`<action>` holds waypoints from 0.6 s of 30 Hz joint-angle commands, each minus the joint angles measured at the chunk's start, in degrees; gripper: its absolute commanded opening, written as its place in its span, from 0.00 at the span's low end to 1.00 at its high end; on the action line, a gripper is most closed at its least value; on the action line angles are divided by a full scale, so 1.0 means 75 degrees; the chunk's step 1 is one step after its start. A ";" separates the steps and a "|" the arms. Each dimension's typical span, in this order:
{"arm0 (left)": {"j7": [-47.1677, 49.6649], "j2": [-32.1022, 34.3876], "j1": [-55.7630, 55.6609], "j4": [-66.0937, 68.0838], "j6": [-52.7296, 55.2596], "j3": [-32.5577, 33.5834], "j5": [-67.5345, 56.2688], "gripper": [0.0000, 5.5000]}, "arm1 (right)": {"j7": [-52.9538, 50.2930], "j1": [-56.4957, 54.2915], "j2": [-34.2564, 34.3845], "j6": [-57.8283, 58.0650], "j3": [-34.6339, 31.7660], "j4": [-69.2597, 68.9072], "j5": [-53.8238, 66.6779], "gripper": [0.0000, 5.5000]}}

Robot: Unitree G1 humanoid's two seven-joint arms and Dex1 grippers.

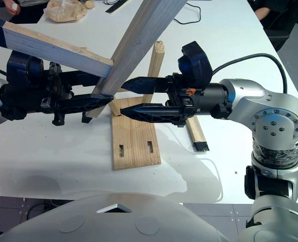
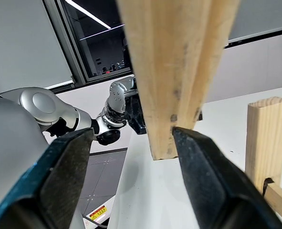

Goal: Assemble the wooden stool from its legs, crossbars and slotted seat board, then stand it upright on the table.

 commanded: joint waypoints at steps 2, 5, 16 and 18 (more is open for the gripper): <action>-0.0143 0.0033 0.0022 -0.0281 0.0157 -0.0061 -0.0136 0.37 | -0.0163 -0.0104 0.0120 -0.0114 0.0014 -0.0028 -0.0071 0.55; -0.0232 0.0054 0.0144 -0.0312 0.0191 -0.0099 -0.0072 0.37 | -0.0255 -0.0069 0.0182 -0.0177 0.0026 -0.0041 -0.0147 0.55; -0.0614 0.0101 0.0472 -0.0239 0.0187 -0.0167 0.0445 0.37 | -0.0425 -0.0024 0.0278 -0.0261 0.0010 -0.0158 -0.0129 0.53; -0.0621 0.0076 0.0439 -0.0222 0.0202 -0.0169 0.0459 0.37 | -0.0402 0.0036 0.0275 -0.0279 0.0072 -0.0182 -0.0246 0.49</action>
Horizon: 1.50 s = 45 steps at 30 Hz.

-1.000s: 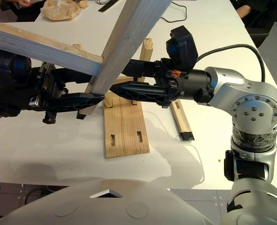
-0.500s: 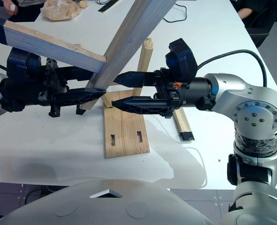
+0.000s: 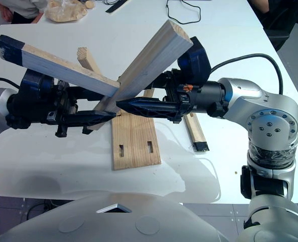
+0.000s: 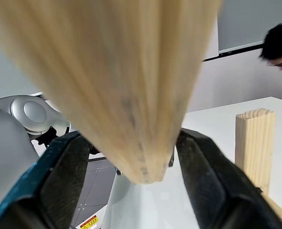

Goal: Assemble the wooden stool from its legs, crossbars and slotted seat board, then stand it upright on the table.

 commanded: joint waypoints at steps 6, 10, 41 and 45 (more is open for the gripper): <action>-0.0058 0.0034 -0.0118 0.0065 0.0139 0.0034 -0.0153 0.37 | 0.0106 0.0268 -0.0071 -0.0149 0.0210 -0.0238 -0.0556 0.37; 0.0021 0.0051 -0.0203 0.0267 0.0364 0.0092 -0.0319 0.37 | 0.0153 0.0353 -0.0085 -0.0259 0.0244 -0.0265 -0.0712 0.37; -0.0821 0.0035 0.3053 0.1292 -0.1351 0.0363 0.2894 0.67 | 0.4044 0.1252 -0.2447 -0.1667 0.1090 0.0905 -0.4328 0.37; -0.0780 0.0013 0.2949 0.1257 -0.1246 0.0418 0.2770 0.67 | 0.4308 0.1599 -0.2581 -0.2103 0.1310 0.0889 -0.4953 0.37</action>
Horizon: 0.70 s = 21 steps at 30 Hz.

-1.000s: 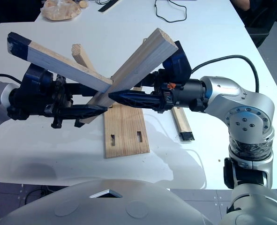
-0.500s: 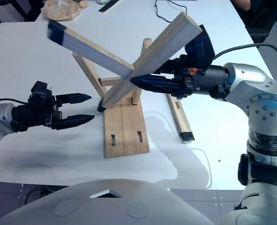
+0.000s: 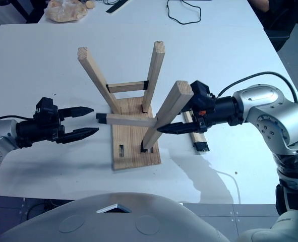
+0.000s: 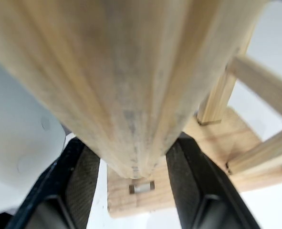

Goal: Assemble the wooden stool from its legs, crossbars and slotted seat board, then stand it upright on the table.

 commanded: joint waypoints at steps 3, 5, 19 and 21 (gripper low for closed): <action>0.0145 -0.0052 -0.0016 -0.0214 0.0177 0.0192 -0.0203 0.67 | 0.0370 0.0283 -0.0287 -0.0679 0.0284 0.0139 -0.0905 0.37; 0.0178 -0.0071 -0.0011 -0.0233 0.0191 0.0210 -0.0201 0.67 | 0.0445 0.0325 -0.0323 -0.0826 0.0318 0.0208 -0.1048 0.36; 0.0460 -0.0212 0.0011 -0.0313 0.0212 0.0209 -0.0191 0.67 | 0.0802 -0.0019 -0.0504 -0.0900 0.0151 0.0445 -0.0930 0.36; 0.0482 -0.0228 -0.0035 -0.0322 0.0230 0.0191 -0.0198 0.67 | 0.0791 -0.0039 -0.0465 -0.0970 0.0196 0.0505 -0.1026 0.36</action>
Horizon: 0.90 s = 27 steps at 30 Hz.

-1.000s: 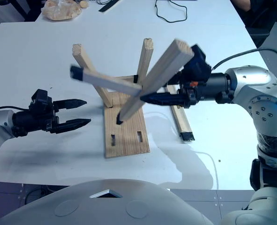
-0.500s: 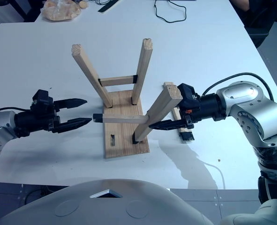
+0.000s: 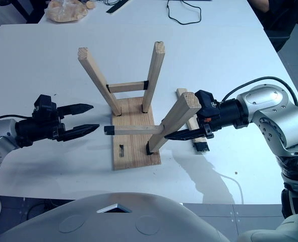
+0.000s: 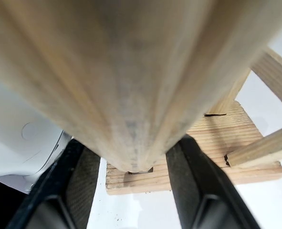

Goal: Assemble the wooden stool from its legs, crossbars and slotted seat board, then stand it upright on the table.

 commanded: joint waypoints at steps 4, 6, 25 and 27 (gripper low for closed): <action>0.0112 -0.0060 -0.0172 -0.0066 0.0082 -0.0077 0.0015 0.67 | -0.0232 0.0030 0.0003 -0.0435 0.0471 0.0180 -0.1071 0.36; 0.0100 -0.0063 -0.0247 -0.0026 0.0084 -0.0124 0.0038 0.67 | -0.0330 0.0075 0.0047 -0.0749 0.0709 0.0198 -0.1443 0.36; 0.0087 -0.0108 -0.0636 0.0339 0.0038 -0.0401 0.0233 0.67 | -0.1198 0.0778 0.0633 -0.1087 0.1807 -0.0228 -0.1882 0.36; 0.0114 -0.0131 -0.0615 0.0398 -0.0013 -0.0406 0.0320 0.67 | -0.1321 0.0629 0.0754 -0.0848 0.1585 -0.0385 -0.1549 0.43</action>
